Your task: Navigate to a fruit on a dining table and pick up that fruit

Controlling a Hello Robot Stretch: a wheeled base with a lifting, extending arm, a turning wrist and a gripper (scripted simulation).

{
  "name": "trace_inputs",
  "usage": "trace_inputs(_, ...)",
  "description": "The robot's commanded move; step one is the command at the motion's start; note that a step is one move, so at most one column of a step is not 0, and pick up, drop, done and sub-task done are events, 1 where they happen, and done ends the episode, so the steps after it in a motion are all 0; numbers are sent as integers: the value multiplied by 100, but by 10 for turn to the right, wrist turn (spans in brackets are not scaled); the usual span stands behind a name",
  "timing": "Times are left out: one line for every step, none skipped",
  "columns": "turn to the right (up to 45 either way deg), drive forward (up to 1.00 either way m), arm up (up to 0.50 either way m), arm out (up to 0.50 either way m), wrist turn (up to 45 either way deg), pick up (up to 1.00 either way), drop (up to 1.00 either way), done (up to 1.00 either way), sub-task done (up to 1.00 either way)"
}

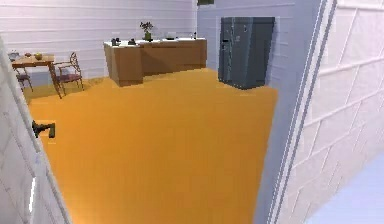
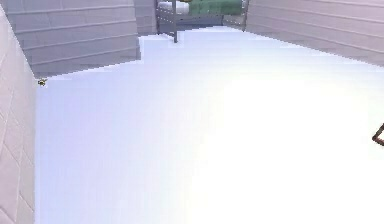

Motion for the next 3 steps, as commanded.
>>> trace_inputs(0,45,0,0,0,0,0,0,0)
trace_inputs(-300,0,0,0,0,0,0,0,0)
trace_inputs(0,75,0,0,0,0,0,0,0)
